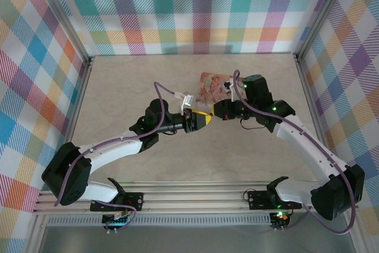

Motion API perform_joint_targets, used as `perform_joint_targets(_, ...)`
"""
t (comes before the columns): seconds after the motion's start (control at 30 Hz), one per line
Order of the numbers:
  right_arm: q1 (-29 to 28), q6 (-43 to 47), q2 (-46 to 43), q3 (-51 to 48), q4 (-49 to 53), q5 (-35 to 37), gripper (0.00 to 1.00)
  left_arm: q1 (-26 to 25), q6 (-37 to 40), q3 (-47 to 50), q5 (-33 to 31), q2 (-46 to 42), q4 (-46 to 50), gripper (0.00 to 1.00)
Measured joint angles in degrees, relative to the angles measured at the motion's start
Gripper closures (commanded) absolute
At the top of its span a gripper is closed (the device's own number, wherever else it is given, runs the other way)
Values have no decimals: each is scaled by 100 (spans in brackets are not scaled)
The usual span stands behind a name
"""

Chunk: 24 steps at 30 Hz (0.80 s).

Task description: Unlock the padlock with the key

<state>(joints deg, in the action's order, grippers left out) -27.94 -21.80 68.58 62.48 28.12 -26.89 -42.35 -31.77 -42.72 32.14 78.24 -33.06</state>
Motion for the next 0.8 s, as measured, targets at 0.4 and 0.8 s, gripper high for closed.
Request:
perform_joint_targets(0.4,166,-70,-120,-168,-800,-647,100,26,-728,33,260,142,-929,66)
perform_joint_targets(0.8,212,-328,-603,-575,-1211,-852,100,66,-922,98,243,118,-1104,59)
